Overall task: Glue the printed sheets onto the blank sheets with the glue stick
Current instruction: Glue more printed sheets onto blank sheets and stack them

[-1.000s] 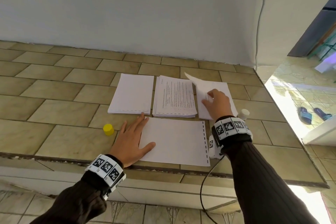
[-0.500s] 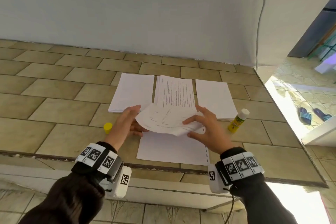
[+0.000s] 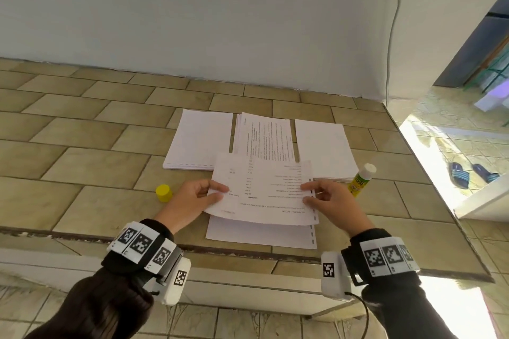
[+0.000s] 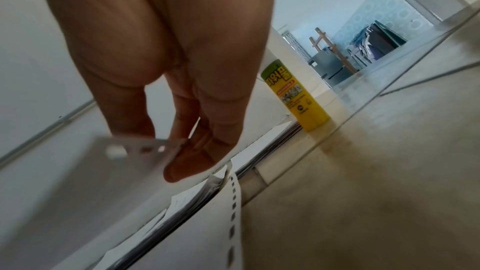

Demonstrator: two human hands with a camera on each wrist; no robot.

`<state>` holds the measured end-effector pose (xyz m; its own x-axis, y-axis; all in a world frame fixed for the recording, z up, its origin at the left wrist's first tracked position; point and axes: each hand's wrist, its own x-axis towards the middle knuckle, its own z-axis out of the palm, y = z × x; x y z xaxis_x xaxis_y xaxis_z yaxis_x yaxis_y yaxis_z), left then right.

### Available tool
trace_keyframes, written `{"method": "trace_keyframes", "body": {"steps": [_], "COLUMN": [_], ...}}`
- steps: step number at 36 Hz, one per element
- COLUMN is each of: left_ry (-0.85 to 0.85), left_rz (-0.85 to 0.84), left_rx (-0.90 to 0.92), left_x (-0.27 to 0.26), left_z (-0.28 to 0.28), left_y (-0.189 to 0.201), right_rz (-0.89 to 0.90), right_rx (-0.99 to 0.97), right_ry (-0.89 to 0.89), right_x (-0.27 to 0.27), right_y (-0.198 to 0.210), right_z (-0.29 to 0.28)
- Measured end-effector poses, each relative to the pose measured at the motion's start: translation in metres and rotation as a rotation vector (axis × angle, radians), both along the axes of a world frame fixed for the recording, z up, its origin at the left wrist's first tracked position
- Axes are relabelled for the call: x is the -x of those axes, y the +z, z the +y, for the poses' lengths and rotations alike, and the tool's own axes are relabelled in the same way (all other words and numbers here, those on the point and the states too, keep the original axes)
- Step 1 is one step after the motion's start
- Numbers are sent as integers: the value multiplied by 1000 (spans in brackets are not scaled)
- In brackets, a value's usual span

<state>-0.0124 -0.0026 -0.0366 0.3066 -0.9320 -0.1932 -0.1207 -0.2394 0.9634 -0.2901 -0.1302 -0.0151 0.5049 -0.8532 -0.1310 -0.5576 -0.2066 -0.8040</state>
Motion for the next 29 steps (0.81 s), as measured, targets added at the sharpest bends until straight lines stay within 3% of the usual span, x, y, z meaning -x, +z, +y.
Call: {"method": "trace_keyframes", "body": {"steps": [9,19,29], "left_ry": [-40,-40,-59], "left_rz": [-340,-468,-555], "left_rx": [-90,-83,-131], "left_x": [1,6,9], "left_z": [3,5,6], "left_y": [-8,-6,-6], "right_rz": [187,372,443], "right_rx": [60,53,106], "right_ry": [18,111,127], "right_x": [0,-4,-7], "right_y": [-3,-6,-7], "right_z": [7,12,16]}}
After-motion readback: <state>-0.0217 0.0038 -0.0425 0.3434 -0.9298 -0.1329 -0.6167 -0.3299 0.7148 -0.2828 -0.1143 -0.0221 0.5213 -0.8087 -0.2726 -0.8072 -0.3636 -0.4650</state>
